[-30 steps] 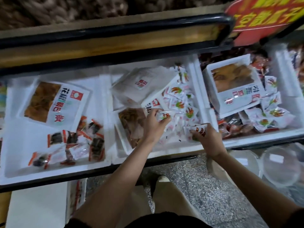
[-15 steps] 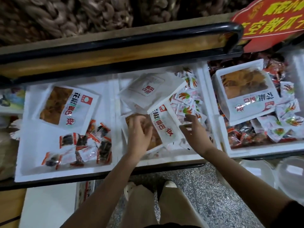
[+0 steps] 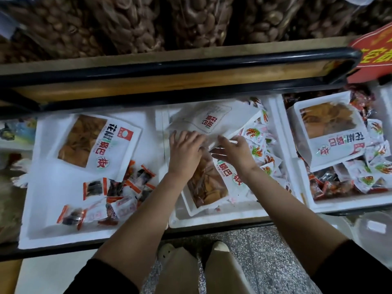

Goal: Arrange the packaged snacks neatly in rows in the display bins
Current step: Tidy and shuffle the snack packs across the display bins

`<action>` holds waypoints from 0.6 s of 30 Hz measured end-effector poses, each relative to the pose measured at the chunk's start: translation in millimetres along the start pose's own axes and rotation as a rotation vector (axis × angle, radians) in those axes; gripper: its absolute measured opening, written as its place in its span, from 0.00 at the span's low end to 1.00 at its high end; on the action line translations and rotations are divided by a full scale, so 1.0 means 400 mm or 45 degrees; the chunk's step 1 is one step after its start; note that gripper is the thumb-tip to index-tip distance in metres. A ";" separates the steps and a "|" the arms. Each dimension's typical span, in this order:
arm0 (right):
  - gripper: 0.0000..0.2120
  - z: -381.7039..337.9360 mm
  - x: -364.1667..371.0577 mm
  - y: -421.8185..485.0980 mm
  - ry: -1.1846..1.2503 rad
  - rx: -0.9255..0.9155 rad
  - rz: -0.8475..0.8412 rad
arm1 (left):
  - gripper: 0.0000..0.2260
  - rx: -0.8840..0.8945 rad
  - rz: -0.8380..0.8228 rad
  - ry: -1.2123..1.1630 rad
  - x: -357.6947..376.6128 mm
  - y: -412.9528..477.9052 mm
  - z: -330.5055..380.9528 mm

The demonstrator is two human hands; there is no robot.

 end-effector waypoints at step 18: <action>0.26 0.021 0.066 -0.118 -0.460 -0.375 0.067 | 0.06 -0.145 0.612 -0.690 -0.355 -0.133 -0.051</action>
Point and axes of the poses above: each hand's wrist, its own y-axis towards the middle knuckle, its own x-axis out of the palm, z = x × y, the point moved 6 cm from there along y, towards the middle knuckle, and after that the axes turned 8 degrees about -y, right-handed, at the moved point
